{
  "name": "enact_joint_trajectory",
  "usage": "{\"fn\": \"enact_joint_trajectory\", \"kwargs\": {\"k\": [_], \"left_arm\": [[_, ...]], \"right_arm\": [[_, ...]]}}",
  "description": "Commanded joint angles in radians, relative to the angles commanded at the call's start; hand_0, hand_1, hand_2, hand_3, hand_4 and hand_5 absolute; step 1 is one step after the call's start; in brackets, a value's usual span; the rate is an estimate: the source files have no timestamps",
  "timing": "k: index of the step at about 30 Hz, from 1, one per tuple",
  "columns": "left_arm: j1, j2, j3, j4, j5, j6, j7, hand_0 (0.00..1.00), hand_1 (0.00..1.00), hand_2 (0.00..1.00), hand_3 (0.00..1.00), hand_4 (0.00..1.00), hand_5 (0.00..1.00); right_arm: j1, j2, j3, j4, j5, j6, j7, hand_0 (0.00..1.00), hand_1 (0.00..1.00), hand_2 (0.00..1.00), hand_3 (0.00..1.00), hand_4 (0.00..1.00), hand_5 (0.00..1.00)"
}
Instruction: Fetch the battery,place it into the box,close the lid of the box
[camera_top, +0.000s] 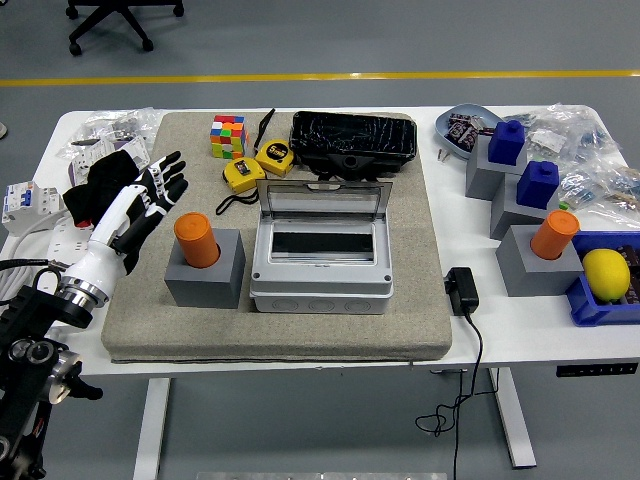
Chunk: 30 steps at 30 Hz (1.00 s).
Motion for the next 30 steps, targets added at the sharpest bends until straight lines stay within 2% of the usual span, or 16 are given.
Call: {"fn": "enact_joint_trajectory", "kwargs": {"k": [6,7,13,19,26,30], "left_arm": [[0.002,0.002,0.014,-0.007,0.057,0.005,0.009,0.998,0.998,0.998,0.998,0.998,0.206],[0.001,0.002,0.017,-0.007,0.068,0.010,0.009,0.998,0.998,0.998,0.998,0.998,0.121],[0.000,0.001,0.053,0.007,0.070,0.000,0.008,0.998,0.998,0.998,0.998,0.998,0.123],[-0.013,-0.009,0.052,0.042,0.070,0.008,0.000,0.998,0.998,0.998,0.998,0.998,0.128],[-0.030,-0.038,0.053,0.081,0.044,0.046,-0.022,0.998,0.998,0.998,0.998,0.998,0.134],[-0.037,-0.048,0.056,0.104,0.014,0.044,-0.032,0.998,0.998,0.998,0.998,0.998,0.134]], "right_arm": [[-0.001,0.000,0.000,0.000,0.000,0.000,-0.001,0.718,0.646,0.664,0.673,0.998,0.873],[-0.001,-0.001,0.000,0.000,0.000,0.000,-0.002,0.719,0.646,0.664,0.674,0.998,0.872],[0.002,-0.001,0.000,0.000,0.003,0.000,0.000,0.719,0.647,0.664,0.674,0.998,0.872],[0.002,-0.001,-0.003,0.000,0.002,0.001,0.000,0.719,0.646,0.664,0.675,0.998,0.872],[0.005,-0.003,-0.004,0.000,0.003,0.000,0.000,0.719,0.646,0.664,0.675,0.998,0.873],[0.006,-0.003,-0.004,0.000,0.002,0.000,0.000,0.719,0.646,0.664,0.675,0.998,0.873]]}}
